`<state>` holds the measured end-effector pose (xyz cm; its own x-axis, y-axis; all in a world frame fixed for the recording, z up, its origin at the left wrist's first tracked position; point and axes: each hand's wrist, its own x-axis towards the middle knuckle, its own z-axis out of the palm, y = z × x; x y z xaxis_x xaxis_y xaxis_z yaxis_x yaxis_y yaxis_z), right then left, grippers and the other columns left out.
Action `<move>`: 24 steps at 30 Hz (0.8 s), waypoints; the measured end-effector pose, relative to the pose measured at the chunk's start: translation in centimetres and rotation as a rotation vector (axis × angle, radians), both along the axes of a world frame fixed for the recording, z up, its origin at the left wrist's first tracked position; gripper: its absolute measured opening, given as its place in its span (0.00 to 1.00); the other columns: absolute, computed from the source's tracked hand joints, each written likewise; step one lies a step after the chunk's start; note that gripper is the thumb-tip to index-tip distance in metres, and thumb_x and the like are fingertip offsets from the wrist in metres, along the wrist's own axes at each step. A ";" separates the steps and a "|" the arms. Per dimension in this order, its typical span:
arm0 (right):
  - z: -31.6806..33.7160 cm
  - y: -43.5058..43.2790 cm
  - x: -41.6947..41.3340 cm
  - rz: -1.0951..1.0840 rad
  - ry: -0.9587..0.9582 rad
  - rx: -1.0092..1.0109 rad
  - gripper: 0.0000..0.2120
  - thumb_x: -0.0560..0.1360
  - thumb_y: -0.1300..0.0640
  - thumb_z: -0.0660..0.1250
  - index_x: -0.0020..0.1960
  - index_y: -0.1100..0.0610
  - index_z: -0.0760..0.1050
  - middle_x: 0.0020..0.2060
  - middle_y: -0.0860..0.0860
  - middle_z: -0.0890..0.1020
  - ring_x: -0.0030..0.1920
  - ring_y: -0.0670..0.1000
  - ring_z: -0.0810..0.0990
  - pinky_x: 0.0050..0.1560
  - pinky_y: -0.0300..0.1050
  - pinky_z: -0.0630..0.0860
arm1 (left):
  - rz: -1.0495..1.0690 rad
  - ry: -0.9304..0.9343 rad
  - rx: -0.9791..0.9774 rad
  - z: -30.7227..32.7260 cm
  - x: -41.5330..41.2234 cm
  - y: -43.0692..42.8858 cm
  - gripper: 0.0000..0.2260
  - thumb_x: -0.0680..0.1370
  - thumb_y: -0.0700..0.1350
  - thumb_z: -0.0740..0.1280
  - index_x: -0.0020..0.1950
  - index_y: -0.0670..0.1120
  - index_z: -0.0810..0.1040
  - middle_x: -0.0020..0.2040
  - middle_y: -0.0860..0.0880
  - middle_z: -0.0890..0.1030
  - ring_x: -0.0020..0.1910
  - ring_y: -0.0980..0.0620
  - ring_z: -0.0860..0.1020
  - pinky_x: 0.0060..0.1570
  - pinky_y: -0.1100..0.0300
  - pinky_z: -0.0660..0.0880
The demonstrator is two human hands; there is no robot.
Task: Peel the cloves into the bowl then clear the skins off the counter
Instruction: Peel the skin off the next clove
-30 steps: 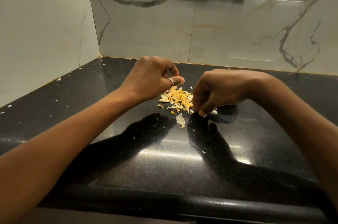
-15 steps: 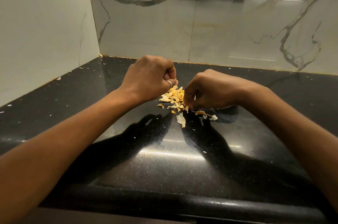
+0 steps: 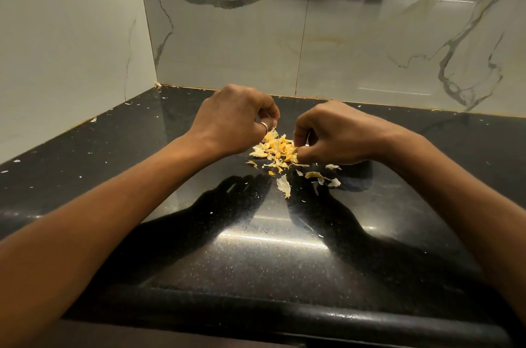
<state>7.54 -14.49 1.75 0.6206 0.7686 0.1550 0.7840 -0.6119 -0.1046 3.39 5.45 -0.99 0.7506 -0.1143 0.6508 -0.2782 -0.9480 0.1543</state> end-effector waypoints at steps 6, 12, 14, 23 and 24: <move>-0.2 0.0 -0.1 -0.004 -0.022 -0.046 0.07 0.72 0.51 0.75 0.46 0.54 0.83 0.37 0.47 0.83 0.37 0.44 0.80 0.40 0.45 0.79 | -0.040 0.139 -0.008 0.2 -0.4 0.0 0.05 0.76 0.48 0.74 0.50 0.56 0.86 0.45 0.57 0.82 0.43 0.57 0.78 0.45 0.57 0.77; 0.3 0.0 -0.1 -0.018 0.013 0.065 0.05 0.72 0.55 0.76 0.47 0.54 0.84 0.38 0.45 0.83 0.39 0.42 0.81 0.42 0.43 0.80 | -0.223 0.360 -0.124 0.6 -0.4 -0.2 0.07 0.75 0.46 0.75 0.52 0.54 0.86 0.41 0.61 0.82 0.38 0.67 0.78 0.40 0.67 0.74; 0.3 0.0 -0.1 -0.020 0.017 0.102 0.05 0.73 0.55 0.75 0.48 0.54 0.84 0.38 0.46 0.84 0.38 0.44 0.82 0.41 0.43 0.80 | -0.268 0.408 -0.193 0.8 -0.5 -0.5 0.06 0.75 0.47 0.76 0.51 0.52 0.87 0.37 0.60 0.83 0.34 0.67 0.78 0.35 0.71 0.74; 0.2 0.1 -0.1 -0.035 0.262 0.334 0.02 0.76 0.61 0.72 0.49 0.58 0.83 0.36 0.51 0.86 0.36 0.46 0.85 0.36 0.37 0.80 | -0.270 0.340 -0.243 1.0 -1.0 -0.9 0.09 0.74 0.48 0.77 0.49 0.44 0.87 0.34 0.53 0.82 0.27 0.63 0.78 0.29 0.70 0.74; 0.2 0.1 -0.2 -0.035 0.301 0.366 0.03 0.76 0.61 0.72 0.49 0.59 0.82 0.37 0.53 0.86 0.37 0.48 0.86 0.38 0.40 0.82 | -0.265 0.339 -0.247 1.0 -0.9 -0.8 0.09 0.74 0.47 0.76 0.49 0.43 0.87 0.35 0.52 0.83 0.28 0.61 0.80 0.30 0.68 0.77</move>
<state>7.38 -14.37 2.00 0.7042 0.6748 0.2208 0.6651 -0.5182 -0.5377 2.47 4.61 -0.02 0.8906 -0.2031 0.4070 -0.4001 -0.7753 0.4887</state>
